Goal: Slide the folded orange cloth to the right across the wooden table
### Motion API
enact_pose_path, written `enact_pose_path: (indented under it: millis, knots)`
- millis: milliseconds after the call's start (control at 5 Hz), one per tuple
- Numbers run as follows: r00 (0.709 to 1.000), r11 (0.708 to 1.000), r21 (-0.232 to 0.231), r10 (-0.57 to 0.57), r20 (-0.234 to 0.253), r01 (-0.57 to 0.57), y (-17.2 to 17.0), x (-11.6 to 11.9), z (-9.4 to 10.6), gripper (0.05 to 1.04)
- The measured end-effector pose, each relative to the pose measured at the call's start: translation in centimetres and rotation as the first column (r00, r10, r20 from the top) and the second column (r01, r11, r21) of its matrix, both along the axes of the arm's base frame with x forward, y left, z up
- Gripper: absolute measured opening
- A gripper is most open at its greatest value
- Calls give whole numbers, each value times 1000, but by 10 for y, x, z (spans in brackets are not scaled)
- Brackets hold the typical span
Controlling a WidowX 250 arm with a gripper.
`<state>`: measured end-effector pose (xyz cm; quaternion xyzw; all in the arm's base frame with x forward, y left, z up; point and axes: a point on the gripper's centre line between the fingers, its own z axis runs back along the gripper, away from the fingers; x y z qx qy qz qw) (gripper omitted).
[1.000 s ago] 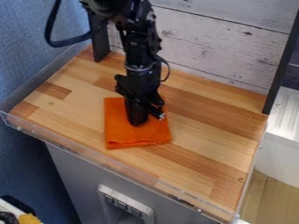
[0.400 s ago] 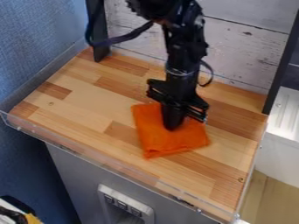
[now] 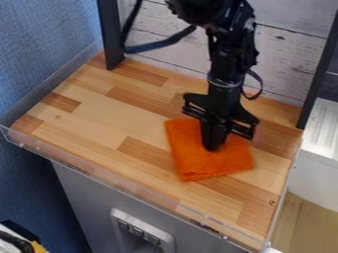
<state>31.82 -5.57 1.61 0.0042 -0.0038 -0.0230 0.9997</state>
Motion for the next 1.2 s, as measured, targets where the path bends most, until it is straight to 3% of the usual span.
enact_pose_path:
  millis: [200,400,600,800,1000,1200]
  knots:
    - [1000,1000,-14,22,11,-22,-13,4,2,81]
    - [999,999,-18,38,-20,-38,-24,1,7,216]
    - [998,999,-10,34,-53,-35,-24,-5,13,462]
    - [999,999,-18,45,-31,-46,-11,-6,38,764]
    - [998,998,-16,62,-23,-62,11,-12,62,989]
    - [998,998,-19,64,-6,-64,31,-19,85,997]
